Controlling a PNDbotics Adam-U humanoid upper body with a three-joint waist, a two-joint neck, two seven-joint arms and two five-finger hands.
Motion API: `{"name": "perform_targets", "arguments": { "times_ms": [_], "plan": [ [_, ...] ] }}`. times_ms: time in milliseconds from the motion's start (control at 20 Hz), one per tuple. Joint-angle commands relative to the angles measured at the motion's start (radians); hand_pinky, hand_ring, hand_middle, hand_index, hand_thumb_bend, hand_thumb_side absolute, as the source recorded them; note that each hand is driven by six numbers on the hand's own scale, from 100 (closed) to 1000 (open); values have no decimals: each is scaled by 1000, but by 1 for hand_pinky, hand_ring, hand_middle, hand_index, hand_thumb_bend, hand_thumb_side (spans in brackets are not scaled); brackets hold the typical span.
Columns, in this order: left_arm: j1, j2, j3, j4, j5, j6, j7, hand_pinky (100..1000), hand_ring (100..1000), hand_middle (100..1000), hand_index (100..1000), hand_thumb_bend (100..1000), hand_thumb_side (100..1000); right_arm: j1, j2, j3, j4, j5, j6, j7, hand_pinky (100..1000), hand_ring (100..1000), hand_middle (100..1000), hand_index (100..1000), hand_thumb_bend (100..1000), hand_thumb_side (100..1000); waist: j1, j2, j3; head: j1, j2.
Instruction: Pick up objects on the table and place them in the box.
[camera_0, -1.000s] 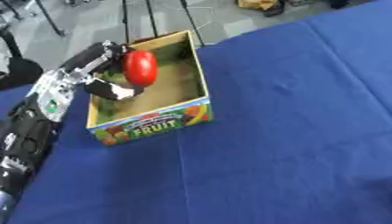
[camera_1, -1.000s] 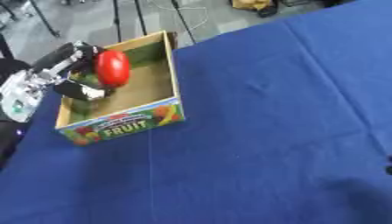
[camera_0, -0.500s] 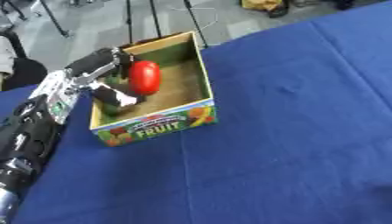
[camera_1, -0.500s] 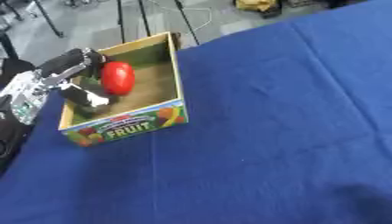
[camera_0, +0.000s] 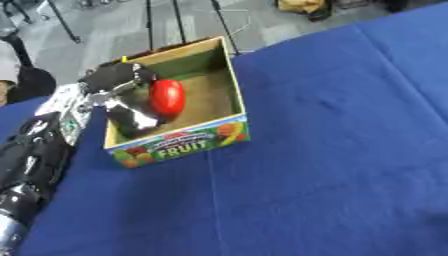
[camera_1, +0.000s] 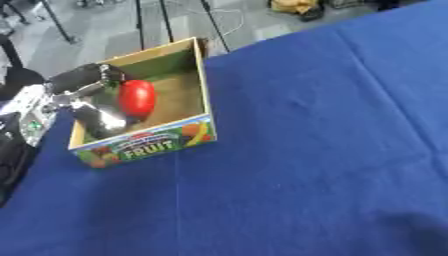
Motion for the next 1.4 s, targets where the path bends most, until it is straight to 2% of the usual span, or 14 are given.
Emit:
{"name": "perform_targets", "arguments": {
  "times_ms": [50,100,150,200,250,500,550,700,850,950,1150,1200,1250,1400],
  "plan": [
    [-16,37,18,-11,-45,3,35,675,802,823,952,392,628,-4,-1,1,-21,11,3,3,495,657,581,742,160,948,-9,-21,3,3,-6],
    [-17,35,22,-14,-61,4,50,695,818,847,984,511,714,-4,-1,1,-21,11,5,4,495,657,581,742,161,947,-9,-22,4,3,-5],
    [-19,34,27,-17,-75,5,64,699,822,851,989,527,733,-4,-1,1,-21,11,7,5,495,657,581,742,161,947,-9,-24,6,2,-4],
    [-19,32,32,-19,-90,8,78,708,833,866,1000,594,839,-4,-1,0,-21,11,8,5,495,656,581,742,160,947,-9,-25,7,2,-4],
    [-20,31,38,-23,-103,12,93,708,833,867,1000,603,883,-3,-1,0,-21,11,10,5,495,656,581,742,160,947,-9,-27,8,1,-5],
    [-18,27,42,-14,-153,22,167,708,833,867,1000,603,883,-2,-2,0,-21,10,12,5,495,656,581,742,160,947,-9,-29,9,1,-6],
    [-26,21,50,-20,-153,28,182,591,738,765,941,379,1000,1,-6,-3,-21,8,14,3,494,656,581,741,155,947,-9,-37,15,-13,1],
    [-25,3,112,-69,-120,64,229,508,668,700,905,213,1000,11,-20,-10,-21,-4,22,-5,493,656,581,741,148,944,-9,-59,31,-35,24],
    [8,-3,173,-140,-76,70,275,433,600,625,864,173,1000,22,-33,-20,-21,-27,29,-14,492,656,581,741,141,943,-20,-83,53,-50,39],
    [33,-6,186,-187,-47,66,304,409,576,600,848,169,1000,30,-38,-25,-21,-44,31,-18,492,655,581,741,138,943,-32,-96,69,-58,50],
    [104,-16,172,-276,8,40,358,369,539,562,821,173,1000,47,-45,-36,-21,-79,33,-29,490,654,580,741,132,943,-60,-122,100,-73,70],
    [126,-20,163,-298,22,33,372,366,535,557,817,223,1000,51,-47,-39,-21,-89,32,-33,490,654,580,741,155,962,-67,-128,107,-76,74],
    [147,-23,154,-320,35,27,386,363,532,555,815,171,1000,55,-50,-41,-21,-98,30,-36,489,654,580,740,129,944,-75,-135,114,-80,79],
    [211,-37,121,-384,74,22,425,352,524,544,809,167,1000,65,-58,-47,-21,-128,25,-46,488,653,580,740,120,943,-97,-153,142,-89,95]
  ]
}}
